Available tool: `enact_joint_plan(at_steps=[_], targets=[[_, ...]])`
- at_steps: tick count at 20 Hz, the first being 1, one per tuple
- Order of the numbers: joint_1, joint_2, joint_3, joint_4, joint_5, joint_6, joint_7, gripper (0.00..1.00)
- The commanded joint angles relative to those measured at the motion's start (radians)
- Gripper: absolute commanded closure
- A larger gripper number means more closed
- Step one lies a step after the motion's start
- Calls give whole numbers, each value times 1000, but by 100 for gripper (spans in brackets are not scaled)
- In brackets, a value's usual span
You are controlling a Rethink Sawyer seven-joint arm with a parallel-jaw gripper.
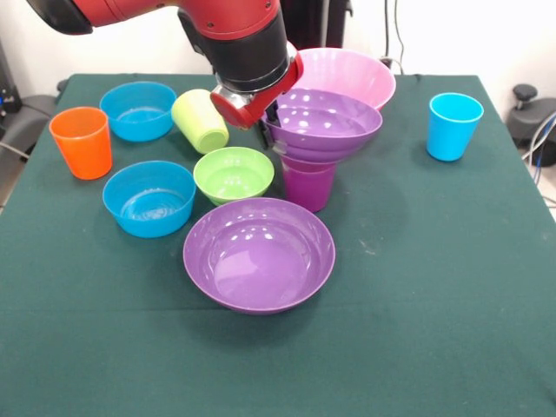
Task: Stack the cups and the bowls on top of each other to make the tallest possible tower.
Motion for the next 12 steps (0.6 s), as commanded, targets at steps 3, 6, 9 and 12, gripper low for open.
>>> enact_joint_plan(at_steps=[3, 6, 9, 12], targets=[[40, 19, -31, -22, -68, 43, -339, 100], [44, 15, -39, -23, -75, 50, -335, 100], [45, 15, -38, -21, -75, 51, -336, 100], [45, 14, -37, -20, -75, 52, -337, 100]])
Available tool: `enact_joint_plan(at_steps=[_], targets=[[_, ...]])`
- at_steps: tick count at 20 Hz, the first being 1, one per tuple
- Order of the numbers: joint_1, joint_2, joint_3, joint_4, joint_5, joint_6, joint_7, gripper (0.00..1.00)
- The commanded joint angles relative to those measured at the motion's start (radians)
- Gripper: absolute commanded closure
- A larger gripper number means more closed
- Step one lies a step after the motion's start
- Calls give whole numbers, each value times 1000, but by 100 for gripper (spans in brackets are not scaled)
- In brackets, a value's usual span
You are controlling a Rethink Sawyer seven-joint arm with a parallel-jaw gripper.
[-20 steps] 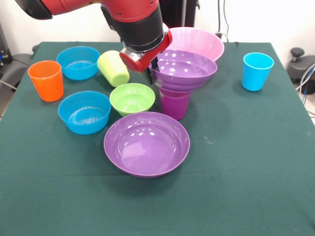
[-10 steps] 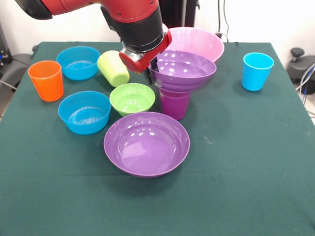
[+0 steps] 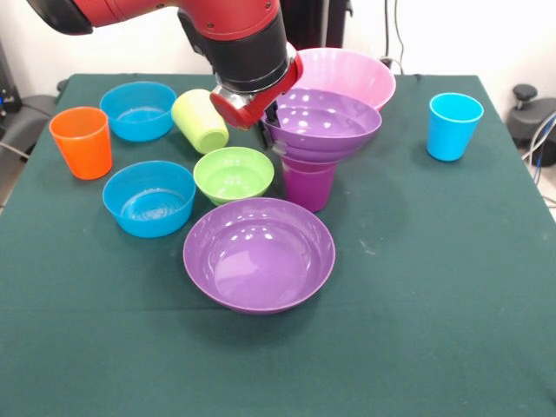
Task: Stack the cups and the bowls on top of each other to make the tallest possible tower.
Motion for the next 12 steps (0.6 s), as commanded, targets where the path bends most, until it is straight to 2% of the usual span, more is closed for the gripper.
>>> enact_joint_plan(at_steps=[1, 2, 3, 12], targets=[[45, 15, -36, -20, -72, 51, -337, 100], [47, 15, -37, -22, -73, 53, -337, 100], [46, 15, -36, -21, -73, 52, -337, 0], [46, 14, -36, -17, -74, 45, -333, 0]])
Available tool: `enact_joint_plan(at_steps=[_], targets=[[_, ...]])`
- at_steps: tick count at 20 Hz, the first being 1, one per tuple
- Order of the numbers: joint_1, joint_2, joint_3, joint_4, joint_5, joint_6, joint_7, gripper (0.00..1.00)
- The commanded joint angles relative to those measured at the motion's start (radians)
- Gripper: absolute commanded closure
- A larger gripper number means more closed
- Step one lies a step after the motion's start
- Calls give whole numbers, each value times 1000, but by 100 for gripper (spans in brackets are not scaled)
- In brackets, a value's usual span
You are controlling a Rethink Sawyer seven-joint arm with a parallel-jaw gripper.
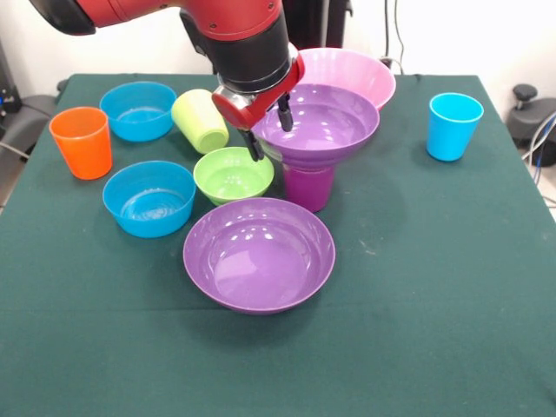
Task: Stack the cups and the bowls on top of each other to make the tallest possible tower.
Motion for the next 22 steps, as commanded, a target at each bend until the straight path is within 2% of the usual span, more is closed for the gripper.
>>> enact_joint_plan(at_steps=[1, 11, 22], targets=[[42, 13, -36, -16, -72, 45, -333, 0], [29, 0, -22, -5, -56, 35, -324, 0], [-1, -74, 20, -1, -7, 61, -338, 0]])
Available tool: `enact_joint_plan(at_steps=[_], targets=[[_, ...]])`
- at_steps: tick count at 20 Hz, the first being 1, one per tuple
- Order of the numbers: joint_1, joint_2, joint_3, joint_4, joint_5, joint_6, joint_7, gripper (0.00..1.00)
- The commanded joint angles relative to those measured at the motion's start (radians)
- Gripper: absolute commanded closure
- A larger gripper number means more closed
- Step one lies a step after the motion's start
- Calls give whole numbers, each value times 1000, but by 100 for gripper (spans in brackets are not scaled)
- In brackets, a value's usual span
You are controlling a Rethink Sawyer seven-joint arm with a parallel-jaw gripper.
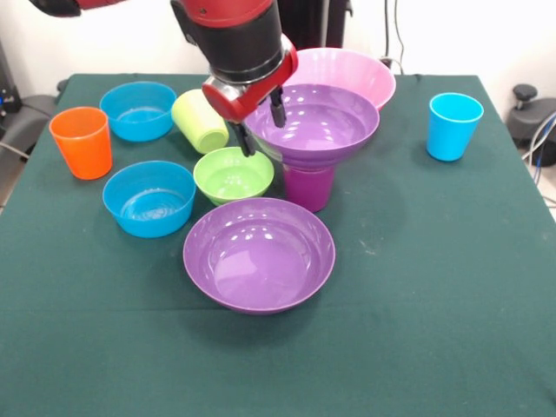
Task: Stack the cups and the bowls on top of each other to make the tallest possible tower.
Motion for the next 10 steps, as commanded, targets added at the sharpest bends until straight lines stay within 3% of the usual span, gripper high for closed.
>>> enact_joint_plan(at_steps=[1, 10], targets=[[8, -42, 17, -4, -12, 65, -339, 0], [-4, -106, 45, -33, 32, 124, -376, 0]])
